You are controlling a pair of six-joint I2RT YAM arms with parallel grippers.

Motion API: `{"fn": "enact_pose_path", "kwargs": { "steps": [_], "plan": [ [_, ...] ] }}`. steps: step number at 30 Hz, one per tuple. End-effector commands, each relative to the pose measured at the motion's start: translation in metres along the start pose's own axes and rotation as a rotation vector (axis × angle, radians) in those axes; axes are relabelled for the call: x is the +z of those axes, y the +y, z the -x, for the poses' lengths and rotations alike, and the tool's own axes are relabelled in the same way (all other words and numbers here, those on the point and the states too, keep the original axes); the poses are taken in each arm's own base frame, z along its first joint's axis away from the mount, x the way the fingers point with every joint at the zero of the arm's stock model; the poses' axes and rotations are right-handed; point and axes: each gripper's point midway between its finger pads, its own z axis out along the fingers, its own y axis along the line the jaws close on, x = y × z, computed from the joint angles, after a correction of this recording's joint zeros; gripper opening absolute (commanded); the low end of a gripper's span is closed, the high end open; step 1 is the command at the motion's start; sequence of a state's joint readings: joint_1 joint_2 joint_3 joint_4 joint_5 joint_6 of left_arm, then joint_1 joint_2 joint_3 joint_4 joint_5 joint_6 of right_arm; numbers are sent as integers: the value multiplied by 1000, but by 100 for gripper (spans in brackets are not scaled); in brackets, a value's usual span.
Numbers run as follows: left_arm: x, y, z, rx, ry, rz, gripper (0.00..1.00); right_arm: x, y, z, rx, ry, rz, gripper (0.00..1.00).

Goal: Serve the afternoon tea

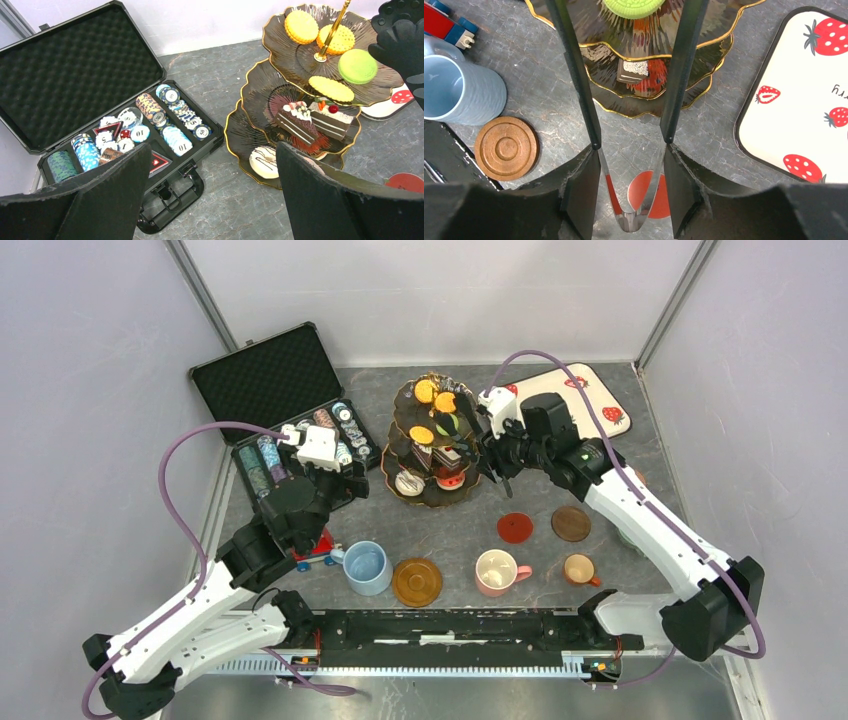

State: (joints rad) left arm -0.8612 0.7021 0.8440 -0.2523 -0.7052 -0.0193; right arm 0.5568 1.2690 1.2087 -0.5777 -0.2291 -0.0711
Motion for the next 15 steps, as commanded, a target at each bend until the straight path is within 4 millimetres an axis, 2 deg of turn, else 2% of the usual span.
{"fn": "enact_pose_path", "kwargs": {
  "steps": [1,6,10,12,15],
  "plan": [
    [0,3,10,-36,-28,13,100,-10,-6,30,-33,-79,-38,54],
    [0,3,11,-35,-28,15,100,-18,-7,40,-41,-121,-58,54],
    [0,3,10,-34,-26,19,100,-39,-13,58,-61,-215,-121,51],
    [1,3,10,-33,-25,18,100,-53,-23,63,-77,-269,-194,48],
    [0,4,10,-34,-26,18,100,-76,-54,61,-41,-313,-396,48]
  ]
}}
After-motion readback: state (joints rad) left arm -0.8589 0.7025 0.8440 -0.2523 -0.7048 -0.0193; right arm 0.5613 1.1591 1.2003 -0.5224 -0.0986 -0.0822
